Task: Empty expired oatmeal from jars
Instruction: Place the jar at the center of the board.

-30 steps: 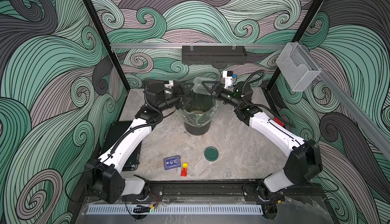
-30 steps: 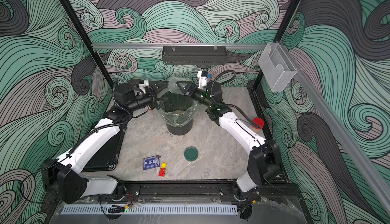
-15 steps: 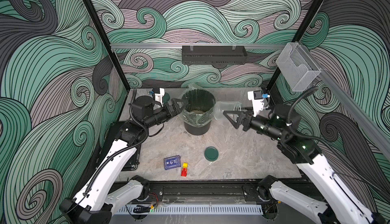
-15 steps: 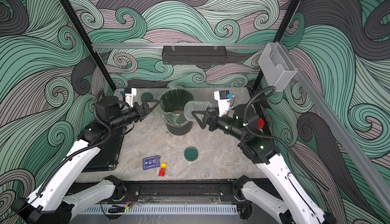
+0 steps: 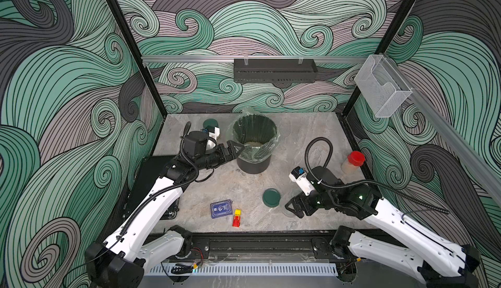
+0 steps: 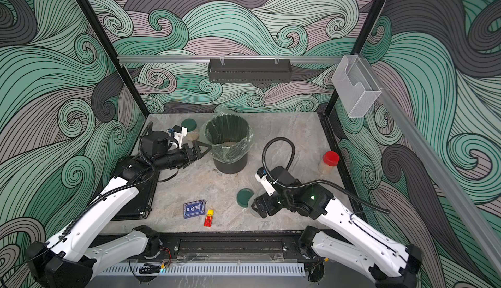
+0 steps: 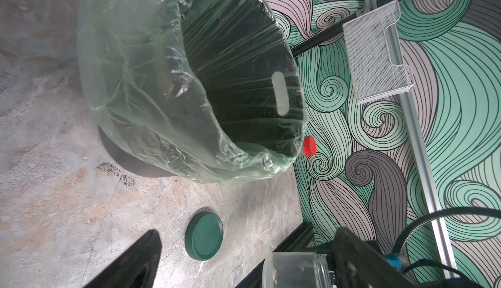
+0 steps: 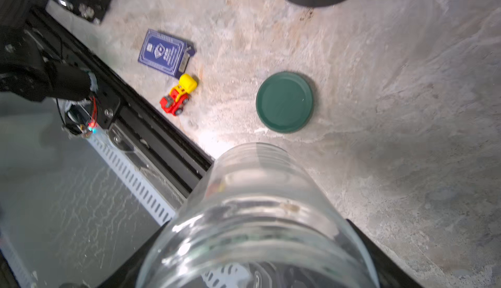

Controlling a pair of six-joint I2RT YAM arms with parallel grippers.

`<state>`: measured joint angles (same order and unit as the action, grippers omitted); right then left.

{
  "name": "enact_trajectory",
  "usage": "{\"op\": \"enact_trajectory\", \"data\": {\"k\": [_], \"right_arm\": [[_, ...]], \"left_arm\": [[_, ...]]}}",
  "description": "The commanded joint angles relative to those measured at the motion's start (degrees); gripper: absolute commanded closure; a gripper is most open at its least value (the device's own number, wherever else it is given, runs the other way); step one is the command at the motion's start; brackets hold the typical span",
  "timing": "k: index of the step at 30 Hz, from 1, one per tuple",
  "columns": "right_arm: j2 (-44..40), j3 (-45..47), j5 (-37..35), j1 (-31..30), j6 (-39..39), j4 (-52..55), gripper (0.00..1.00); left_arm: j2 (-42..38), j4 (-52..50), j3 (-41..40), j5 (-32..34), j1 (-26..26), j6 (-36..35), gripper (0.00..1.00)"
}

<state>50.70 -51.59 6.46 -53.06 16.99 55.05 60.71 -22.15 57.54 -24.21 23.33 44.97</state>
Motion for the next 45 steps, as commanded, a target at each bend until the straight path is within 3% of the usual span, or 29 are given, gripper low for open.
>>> {"op": "enact_trajectory", "data": {"k": [1, 6, 16, 30, 45], "right_arm": [[2.2, 0.9, -3.5, -4.4, 1.0, -1.7, 0.65], [8.5, 2.1, -7.9, -9.7, 1.9, -4.5, 0.61], [17.4, 4.0, -7.7, -11.8, 2.1, -11.1, 0.55], [20.6, 7.1, -8.1, -11.9, -0.1, -16.5, 0.44], [17.8, 8.6, -10.6, -12.0, 0.0, -18.4, 0.15]], "left_arm": [[1.0, 1.5, 0.3, -1.6, 0.2, -1.2, 0.01], [2.3, 2.1, 0.3, -2.2, 0.2, -0.9, 0.01], [1.8, 1.7, 0.1, -1.9, 0.2, -1.8, 0.01], [0.7, 1.7, -0.6, -0.8, 0.2, -2.5, 0.01], [-0.3, 2.7, -1.7, -0.9, 0.3, -1.9, 0.01]]}}
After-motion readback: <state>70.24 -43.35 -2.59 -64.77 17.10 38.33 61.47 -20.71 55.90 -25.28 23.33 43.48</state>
